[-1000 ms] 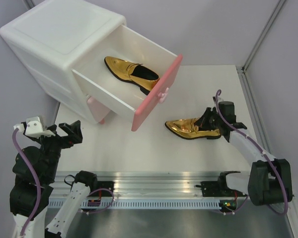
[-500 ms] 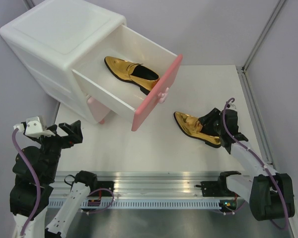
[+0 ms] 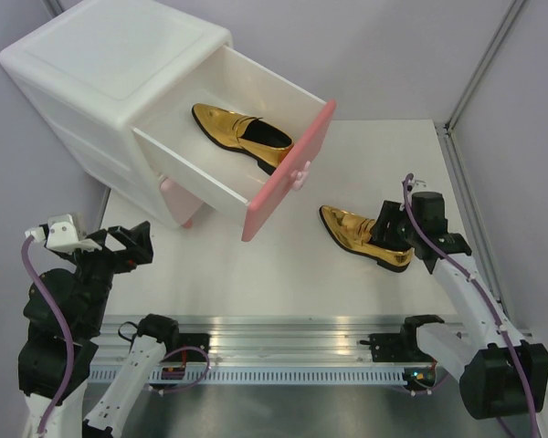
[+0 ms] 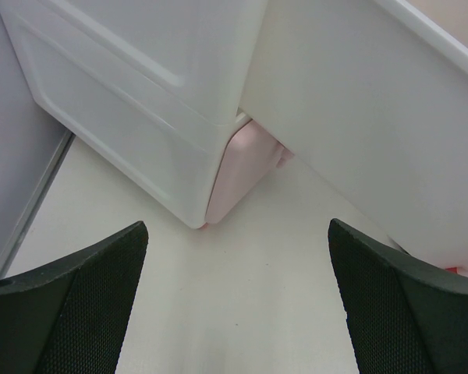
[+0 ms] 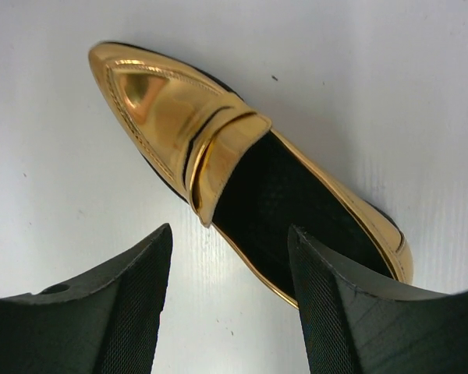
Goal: Place and organize the shoes in the shoe cabinet
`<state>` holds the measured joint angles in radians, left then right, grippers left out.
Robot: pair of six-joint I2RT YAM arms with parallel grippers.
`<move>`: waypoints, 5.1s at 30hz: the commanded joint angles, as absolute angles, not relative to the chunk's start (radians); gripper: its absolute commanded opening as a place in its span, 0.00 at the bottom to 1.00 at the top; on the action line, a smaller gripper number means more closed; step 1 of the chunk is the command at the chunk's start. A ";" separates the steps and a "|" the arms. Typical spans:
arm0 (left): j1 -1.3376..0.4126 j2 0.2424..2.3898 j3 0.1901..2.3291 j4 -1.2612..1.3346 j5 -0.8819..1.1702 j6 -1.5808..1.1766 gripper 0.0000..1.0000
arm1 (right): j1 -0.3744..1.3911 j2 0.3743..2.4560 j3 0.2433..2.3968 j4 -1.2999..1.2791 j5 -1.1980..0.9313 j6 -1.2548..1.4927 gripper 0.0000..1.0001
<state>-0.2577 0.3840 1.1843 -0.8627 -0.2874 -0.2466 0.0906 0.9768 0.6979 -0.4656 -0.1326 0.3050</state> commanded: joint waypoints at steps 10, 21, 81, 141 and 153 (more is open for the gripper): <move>-0.262 0.423 1.183 -0.833 -0.272 -0.279 1.00 | 0.230 1.199 0.724 -0.561 -0.124 0.255 0.65; -0.262 0.428 1.181 -0.831 -0.279 -0.278 1.00 | 0.364 1.281 0.762 -0.564 -0.009 0.285 0.54; -0.262 0.503 1.253 -0.859 -0.299 -0.256 1.00 | 0.364 1.411 2.076 -0.184 -0.316 0.342 0.00; -0.262 0.569 1.256 -0.831 -0.270 -0.199 1.00 | 0.735 1.799 2.255 -0.477 -0.646 0.400 0.01; -0.262 0.578 1.247 -0.804 -0.278 -0.176 1.00 | 0.758 1.859 2.287 -0.538 -0.767 0.342 0.00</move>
